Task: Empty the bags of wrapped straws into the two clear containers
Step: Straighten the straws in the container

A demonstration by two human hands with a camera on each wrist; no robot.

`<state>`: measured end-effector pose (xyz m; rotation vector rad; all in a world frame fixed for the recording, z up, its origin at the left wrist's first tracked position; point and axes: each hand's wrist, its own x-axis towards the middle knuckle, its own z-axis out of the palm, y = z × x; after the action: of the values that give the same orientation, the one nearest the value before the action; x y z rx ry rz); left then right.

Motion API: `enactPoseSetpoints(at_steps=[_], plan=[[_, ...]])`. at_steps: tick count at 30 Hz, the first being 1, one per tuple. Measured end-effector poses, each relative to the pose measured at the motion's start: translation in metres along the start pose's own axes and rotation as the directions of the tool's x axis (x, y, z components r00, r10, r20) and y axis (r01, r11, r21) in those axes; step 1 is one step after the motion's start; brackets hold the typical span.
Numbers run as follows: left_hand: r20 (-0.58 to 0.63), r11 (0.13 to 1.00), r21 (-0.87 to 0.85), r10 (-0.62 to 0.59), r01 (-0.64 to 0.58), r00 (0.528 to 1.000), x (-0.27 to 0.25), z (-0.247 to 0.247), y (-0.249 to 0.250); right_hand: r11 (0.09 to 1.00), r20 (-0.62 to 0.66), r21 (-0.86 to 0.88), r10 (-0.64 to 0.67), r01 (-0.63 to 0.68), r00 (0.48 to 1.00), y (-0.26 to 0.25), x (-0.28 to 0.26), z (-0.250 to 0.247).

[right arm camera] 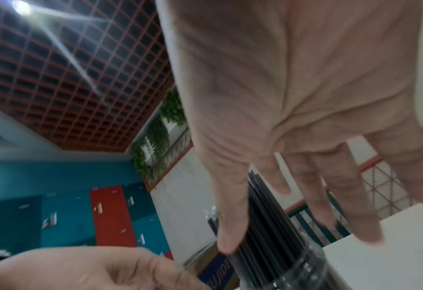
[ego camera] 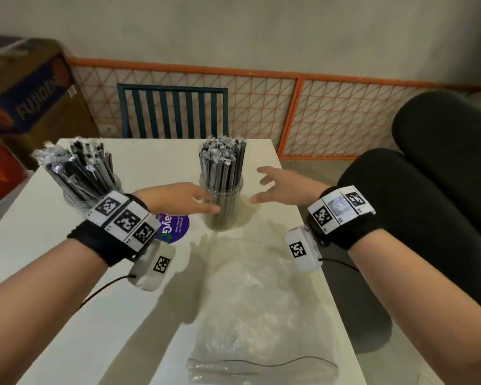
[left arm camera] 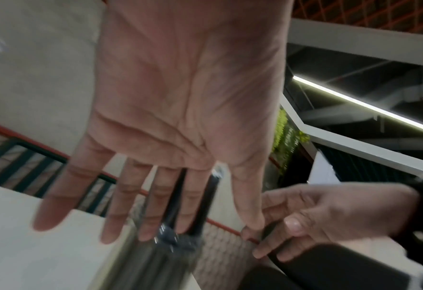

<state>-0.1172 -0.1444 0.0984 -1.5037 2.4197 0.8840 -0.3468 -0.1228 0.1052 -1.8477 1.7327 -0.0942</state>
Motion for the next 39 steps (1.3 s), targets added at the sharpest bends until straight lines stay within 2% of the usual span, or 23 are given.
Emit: enactPoseSetpoints(at_steps=[2, 4, 6, 8, 10, 11, 13, 15, 17, 19, 21, 23, 25, 27, 30, 32, 34, 36, 37, 39], plan=[[-0.04, 0.992, -0.057, -0.113, 0.111, 0.993, 0.011, -0.017, -0.014, 0.991, -0.109, 0.125, -0.031, 0.044, 0.994, -0.008, 0.02, 0.001], [-0.126, 0.969, -0.206, -0.162, 0.134, 0.979, 0.028, -0.022, -0.024, 0.963, -0.188, 0.258, -0.028, 0.077, 0.982, -0.016, 0.04, 0.012], [-0.207, 0.905, -0.424, -0.129, 0.03, 0.97, 0.042, -0.018, -0.022, 0.924, -0.242, 0.37, -0.004, 0.096, 0.97, -0.024, 0.058, 0.027], [-0.312, 0.777, -0.612, -0.067, -0.147, 0.948, 0.055, -0.007, -0.013, 0.875, -0.292, 0.465, 0.008, 0.135, 0.956, -0.028, 0.071, 0.044], [-0.4, 0.654, -0.713, -0.084, -0.252, 0.913, 0.065, 0.007, -0.001, 0.862, -0.333, 0.483, 0.018, 0.154, 0.943, -0.028, 0.082, 0.056], [-0.43, 0.627, -0.728, -0.104, -0.277, 0.897, 0.07, 0.012, 0.002, 0.868, -0.362, 0.471, 0.027, 0.158, 0.932, -0.027, 0.085, 0.06], [-0.47, 0.654, -0.702, -0.128, -0.282, 0.873, 0.078, 0.013, 0.003, 0.867, -0.43, 0.464, 0.042, 0.181, 0.902, -0.024, 0.089, 0.059], [-0.511, 0.708, -0.642, -0.111, -0.293, 0.852, 0.079, 0.002, -0.001, 0.847, -0.471, 0.47, 0.003, 0.248, 0.882, -0.022, 0.086, 0.049], [-0.542, 0.725, -0.596, -0.048, -0.344, 0.839, 0.074, -0.013, -0.007, 0.831, -0.436, 0.469, -0.077, 0.299, 0.897, -0.019, 0.079, 0.032], [-0.492, 0.732, -0.579, 0.038, -0.359, 0.87, 0.068, -0.026, -0.013, 0.823, -0.306, 0.473, -0.182, 0.316, 0.934, -0.012, 0.074, 0.019], [-0.375, 0.739, -0.602, 0.072, -0.302, 0.924, 0.065, -0.032, -0.021, 0.838, -0.156, 0.467, -0.237, 0.283, 0.959, -0.001, 0.075, 0.014], [-0.259, 0.723, -0.66, 0.034, -0.203, 0.965, 0.063, -0.029, -0.027, 0.856, -0.046, 0.477, -0.201, 0.198, 0.978, 0.01, 0.079, 0.015], [-0.219, 0.683, -0.709, 0.025, -0.177, 0.975, 0.062, -0.017, -0.025, 0.857, 0.003, 0.497, -0.159, 0.136, 0.987, 0.014, 0.081, 0.017], [-0.275, 0.658, -0.718, 0.03, -0.226, 0.961, 0.065, 0.001, -0.015, 0.858, -0.034, 0.485, -0.175, 0.17, 0.984, 0.011, 0.082, 0.02], [-0.399, 0.598, -0.74, -0.02, -0.309, 0.917, 0.078, 0.019, -0.002, 0.868, -0.176, 0.401, -0.241, 0.293, 0.954, 0.001, 0.088, 0.026], [-0.479, 0.613, -0.712, -0.068, -0.342, 0.875, 0.084, 0.019, 0.001, 0.871, -0.26, 0.391, -0.203, 0.295, 0.944, -0.004, 0.091, 0.029], [-0.54, 0.657, -0.653, -0.054, -0.378, 0.84, 0.082, 0.007, 0.002, 0.85, -0.35, 0.426, -0.161, 0.31, 0.923, -0.009, 0.09, 0.026], [-0.51, 0.68, -0.611, 0.053, -0.405, 0.859, 0.077, -0.011, -0.001, 0.823, -0.365, 0.454, -0.179, 0.343, 0.914, -0.008, 0.089, 0.014], [-0.46, 0.697, -0.598, 0.105, -0.395, 0.882, 0.074, -0.02, -0.005, 0.815, -0.311, 0.463, -0.218, 0.347, 0.925, -0.006, 0.09, 0.008], [-0.315, 0.736, -0.603, 0.135, -0.308, 0.94, 0.07, -0.032, -0.018, 0.848, -0.112, 0.433, -0.286, 0.306, 0.952, 0.002, 0.091, -0.002]])
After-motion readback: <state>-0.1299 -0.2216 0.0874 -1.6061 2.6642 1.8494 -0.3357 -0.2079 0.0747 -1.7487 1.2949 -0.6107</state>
